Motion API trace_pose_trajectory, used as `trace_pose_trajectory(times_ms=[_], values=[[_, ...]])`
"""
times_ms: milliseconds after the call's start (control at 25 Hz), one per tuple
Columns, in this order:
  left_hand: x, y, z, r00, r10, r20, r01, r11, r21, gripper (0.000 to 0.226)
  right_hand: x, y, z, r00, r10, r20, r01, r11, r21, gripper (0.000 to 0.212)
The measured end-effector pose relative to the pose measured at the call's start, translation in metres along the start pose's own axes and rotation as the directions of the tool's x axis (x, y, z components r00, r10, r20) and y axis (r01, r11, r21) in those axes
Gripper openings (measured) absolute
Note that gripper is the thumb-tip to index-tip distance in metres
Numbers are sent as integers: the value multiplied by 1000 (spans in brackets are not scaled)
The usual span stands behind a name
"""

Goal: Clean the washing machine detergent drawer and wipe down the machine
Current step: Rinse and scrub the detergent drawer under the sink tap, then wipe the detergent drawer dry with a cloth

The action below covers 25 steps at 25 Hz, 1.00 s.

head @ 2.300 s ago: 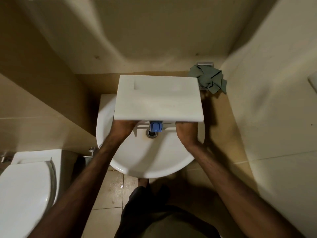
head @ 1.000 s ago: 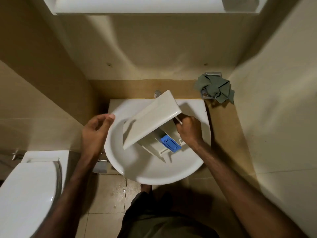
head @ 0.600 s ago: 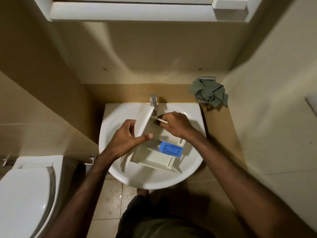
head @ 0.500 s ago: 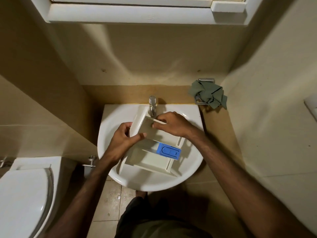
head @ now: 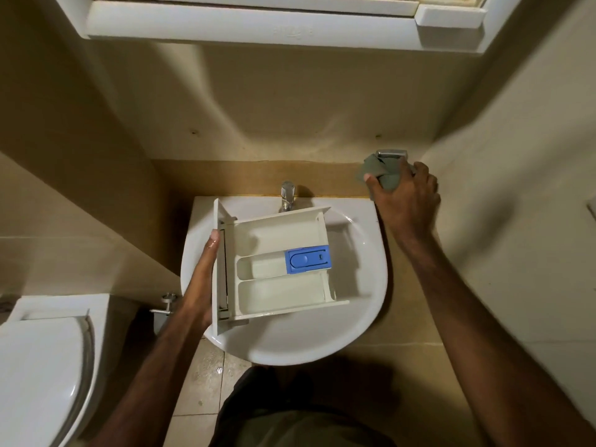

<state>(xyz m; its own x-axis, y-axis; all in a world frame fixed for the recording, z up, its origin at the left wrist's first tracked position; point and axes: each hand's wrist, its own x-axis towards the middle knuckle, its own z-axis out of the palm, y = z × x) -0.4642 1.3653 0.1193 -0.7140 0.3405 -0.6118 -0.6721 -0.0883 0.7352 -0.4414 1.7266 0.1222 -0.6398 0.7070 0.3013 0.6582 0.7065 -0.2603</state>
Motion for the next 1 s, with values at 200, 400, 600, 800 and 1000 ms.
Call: trace_pose_trajectory(times_ms=[200,400,600,800,1000], values=[[9,5,-3,999,-40,6,41,998,-37,61,7,-10,16,998,-55,-15,50,979,-199,64],[17,15,-3,999,-40,17,40,999,-33,63,20,11,11,979,-204,8,204,974,-102,34],[27,14,-5,999,-44,1,44,998,-43,70,0,-8,-25,962,-152,-226,224,913,341,36],[34,7,1,994,-111,4,111,991,-74,64,-100,-99,-56,872,-484,-74,419,660,623,38],[47,5,-2,999,-30,-32,30,1000,7,57,-147,-114,-20,747,-663,59,627,731,271,29]])
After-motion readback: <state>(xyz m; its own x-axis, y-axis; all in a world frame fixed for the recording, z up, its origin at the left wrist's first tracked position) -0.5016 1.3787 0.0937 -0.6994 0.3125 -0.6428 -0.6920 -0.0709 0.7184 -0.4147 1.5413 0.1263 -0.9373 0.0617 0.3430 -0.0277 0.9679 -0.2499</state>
